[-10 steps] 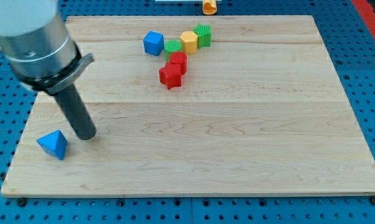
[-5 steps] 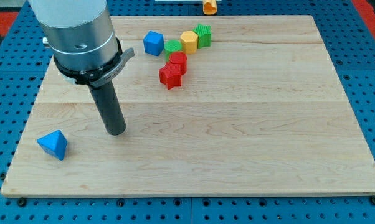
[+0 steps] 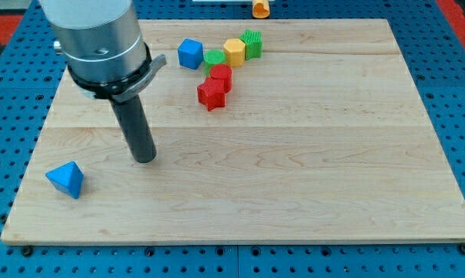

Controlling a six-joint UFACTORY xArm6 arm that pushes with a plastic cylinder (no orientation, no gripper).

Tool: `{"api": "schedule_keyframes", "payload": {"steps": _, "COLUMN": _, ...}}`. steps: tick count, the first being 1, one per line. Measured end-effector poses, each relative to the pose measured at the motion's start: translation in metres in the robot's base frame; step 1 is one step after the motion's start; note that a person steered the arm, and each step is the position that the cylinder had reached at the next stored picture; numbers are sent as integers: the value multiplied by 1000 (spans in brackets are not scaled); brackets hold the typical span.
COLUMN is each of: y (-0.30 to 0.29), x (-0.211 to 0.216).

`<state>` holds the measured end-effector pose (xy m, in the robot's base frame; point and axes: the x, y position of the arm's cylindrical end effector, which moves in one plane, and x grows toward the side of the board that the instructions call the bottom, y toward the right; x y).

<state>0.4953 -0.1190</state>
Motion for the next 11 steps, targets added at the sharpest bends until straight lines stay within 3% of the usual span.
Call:
{"api": "schedule_keyframes", "payload": {"steps": 2, "y": 119, "x": -16}}
{"api": "schedule_keyframes", "payload": {"steps": 5, "y": 118, "x": -16}}
{"api": "schedule_keyframes", "payload": {"steps": 6, "y": 44, "x": -19}}
{"api": "schedule_keyframes", "payload": {"steps": 7, "y": -6, "x": -75}}
{"api": "schedule_keyframes", "payload": {"steps": 8, "y": -39, "x": -171}}
{"api": "schedule_keyframes", "payload": {"steps": 9, "y": -9, "x": -221}}
{"api": "schedule_keyframes", "payload": {"steps": 10, "y": 74, "x": -253}}
{"api": "schedule_keyframes", "payload": {"steps": 11, "y": 123, "x": -248}}
